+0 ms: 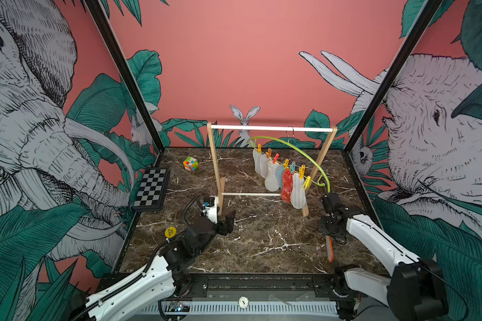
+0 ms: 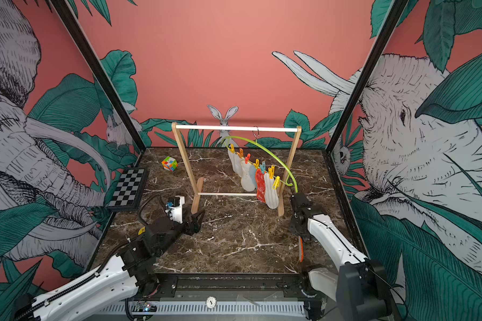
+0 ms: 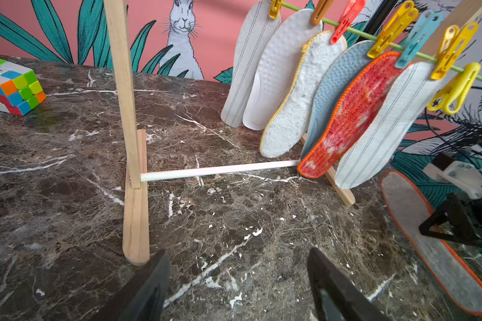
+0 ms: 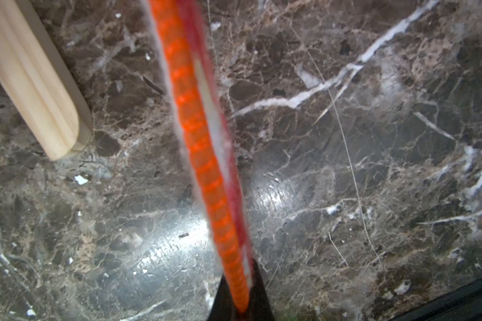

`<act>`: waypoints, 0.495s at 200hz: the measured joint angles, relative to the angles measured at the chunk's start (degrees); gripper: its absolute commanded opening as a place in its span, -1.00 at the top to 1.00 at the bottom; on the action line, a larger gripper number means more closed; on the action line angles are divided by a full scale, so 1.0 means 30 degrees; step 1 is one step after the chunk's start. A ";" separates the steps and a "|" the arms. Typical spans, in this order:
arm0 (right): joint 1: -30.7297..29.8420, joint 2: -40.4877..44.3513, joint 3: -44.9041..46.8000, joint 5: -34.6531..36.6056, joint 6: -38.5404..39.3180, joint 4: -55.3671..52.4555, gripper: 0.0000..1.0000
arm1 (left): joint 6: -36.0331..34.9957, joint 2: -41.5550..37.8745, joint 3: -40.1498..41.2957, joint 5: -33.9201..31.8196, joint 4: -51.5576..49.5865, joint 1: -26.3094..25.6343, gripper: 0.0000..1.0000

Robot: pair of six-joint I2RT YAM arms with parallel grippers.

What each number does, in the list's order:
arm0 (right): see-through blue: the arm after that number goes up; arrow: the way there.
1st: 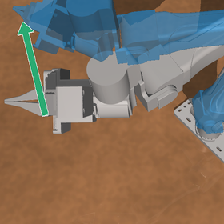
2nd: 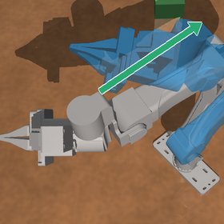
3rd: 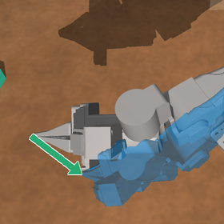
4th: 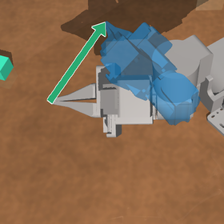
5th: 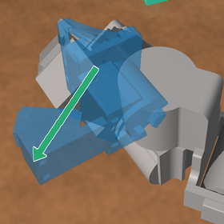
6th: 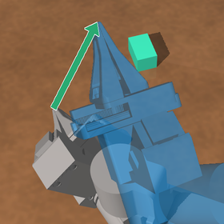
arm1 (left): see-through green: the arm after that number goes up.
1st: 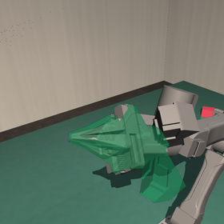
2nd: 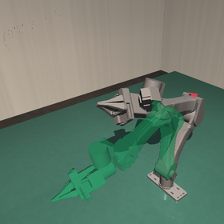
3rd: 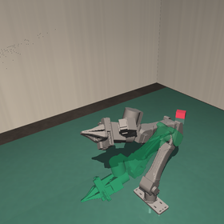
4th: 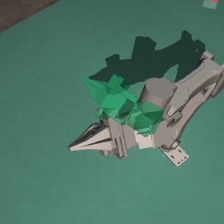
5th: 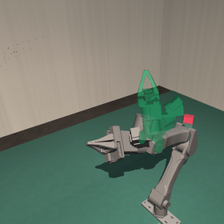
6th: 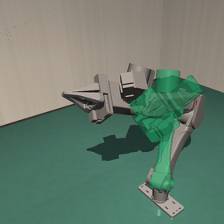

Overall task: Take the shoe insoles off the hanger
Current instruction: Place the insole at the center of the board.

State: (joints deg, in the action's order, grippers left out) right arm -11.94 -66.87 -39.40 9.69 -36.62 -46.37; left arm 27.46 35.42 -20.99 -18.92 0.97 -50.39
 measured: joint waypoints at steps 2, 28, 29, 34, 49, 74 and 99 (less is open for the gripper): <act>0.0000 -0.0051 0.0000 -0.0007 0.0022 0.0044 0.99 | 0.0000 -0.0029 0.0015 0.0000 0.0007 0.0000 -0.59; 0.0000 -0.0364 0.0000 -0.0401 0.0262 0.0699 0.73 | 0.0000 -0.0226 0.0051 -0.0007 -0.0080 0.0000 -0.59; 0.0000 -0.0372 0.0000 -0.0423 0.0270 0.0721 0.73 | 0.0000 -0.0226 0.0051 -0.0015 -0.0080 0.0000 -0.59; 0.0000 -0.0415 0.0000 -0.0597 0.0335 0.0903 0.68 | 0.0000 -0.0226 0.0051 -0.0015 -0.0087 0.0000 -0.59; 0.0000 -0.0539 0.0051 -0.1115 0.0386 0.1413 0.54 | 0.0000 -0.0204 0.0051 -0.0022 -0.0131 0.0000 -0.59; 0.0000 -0.0736 0.0372 -0.2011 0.0393 0.2229 0.37 | 0.0000 -0.0066 0.0051 -0.0036 -0.0197 0.0000 -0.60; 0.0000 -0.0911 0.0517 -0.2572 0.0423 0.2601 0.29 | -0.0007 0.0189 0.0044 -0.0036 -0.0211 0.0000 -0.59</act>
State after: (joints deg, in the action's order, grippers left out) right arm -11.94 -69.60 -37.85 1.98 -35.35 -38.57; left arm 27.44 35.99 -20.86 -19.03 0.34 -50.39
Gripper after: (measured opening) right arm 0.329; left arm 0.797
